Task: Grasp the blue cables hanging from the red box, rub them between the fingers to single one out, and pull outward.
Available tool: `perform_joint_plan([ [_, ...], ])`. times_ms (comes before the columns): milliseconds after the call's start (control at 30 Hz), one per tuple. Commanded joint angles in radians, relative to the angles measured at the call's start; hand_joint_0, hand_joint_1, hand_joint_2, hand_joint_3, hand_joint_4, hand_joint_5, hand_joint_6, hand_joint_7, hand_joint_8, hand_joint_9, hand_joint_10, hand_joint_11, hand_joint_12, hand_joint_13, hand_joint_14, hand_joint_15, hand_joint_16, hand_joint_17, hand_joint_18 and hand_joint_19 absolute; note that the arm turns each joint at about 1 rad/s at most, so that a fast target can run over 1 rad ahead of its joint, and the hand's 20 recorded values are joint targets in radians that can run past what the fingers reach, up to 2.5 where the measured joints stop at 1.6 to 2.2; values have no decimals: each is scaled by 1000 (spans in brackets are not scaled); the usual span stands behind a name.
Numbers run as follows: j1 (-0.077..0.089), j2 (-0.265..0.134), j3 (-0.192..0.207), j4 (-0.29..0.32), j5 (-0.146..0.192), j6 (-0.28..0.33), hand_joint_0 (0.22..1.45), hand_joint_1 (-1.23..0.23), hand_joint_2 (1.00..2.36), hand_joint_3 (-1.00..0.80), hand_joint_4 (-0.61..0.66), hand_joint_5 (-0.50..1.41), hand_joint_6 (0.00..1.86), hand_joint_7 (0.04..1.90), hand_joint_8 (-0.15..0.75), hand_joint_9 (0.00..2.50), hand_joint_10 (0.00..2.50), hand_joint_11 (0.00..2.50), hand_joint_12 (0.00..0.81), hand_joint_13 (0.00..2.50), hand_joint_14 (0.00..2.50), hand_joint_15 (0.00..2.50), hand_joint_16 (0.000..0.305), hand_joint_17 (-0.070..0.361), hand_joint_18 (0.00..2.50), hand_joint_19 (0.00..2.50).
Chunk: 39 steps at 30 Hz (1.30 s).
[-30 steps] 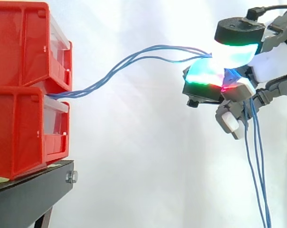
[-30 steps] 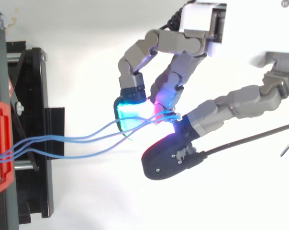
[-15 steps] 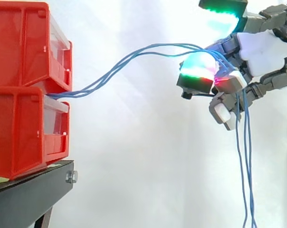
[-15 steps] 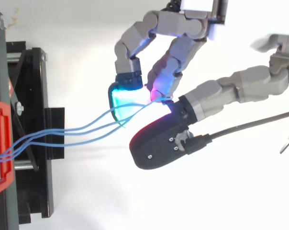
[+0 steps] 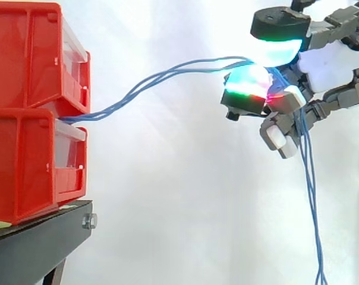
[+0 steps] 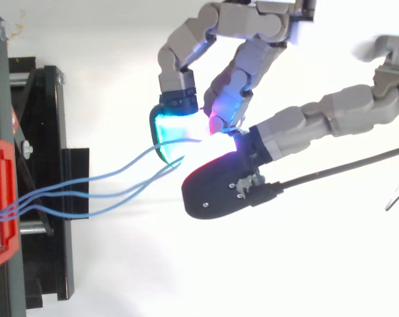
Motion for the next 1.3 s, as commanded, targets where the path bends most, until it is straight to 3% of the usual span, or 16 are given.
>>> perform_joint_plan([
  [0,-2,0,1,-1,-3,0,687,-936,1010,-378,-6,-157,874,1040,222,1119,24,771,334,777,27,597,47,105,648,611],
  [100,-3,0,8,-1,-3,0,719,-931,1003,-461,1,-159,877,1020,220,1116,25,767,330,774,28,600,46,103,652,608],
  [533,-11,0,20,-1,-16,-25,496,-685,1000,-500,99,-147,858,995,252,1190,24,748,362,817,26,615,51,115,681,657],
  [700,-11,0,21,-3,-16,-25,491,-614,1000,-500,104,-144,849,1003,262,1207,24,747,367,825,26,616,52,116,679,666],
  [800,-11,0,21,-3,-16,-25,568,-574,1000,-500,88,-143,845,1039,250,1201,25,752,348,819,28,621,47,106,648,689],
  [1000,-11,0,21,-3,-16,-23,641,-666,1012,-357,91,-164,885,1038,256,1179,25,817,340,836,29,624,46,104,691,655],
  [1267,-8,0,21,-12,-29,-18,729,-861,1017,-288,-83,-173,919,1111,248,1156,23,814,338,833,27,608,46,103,722,631],
])
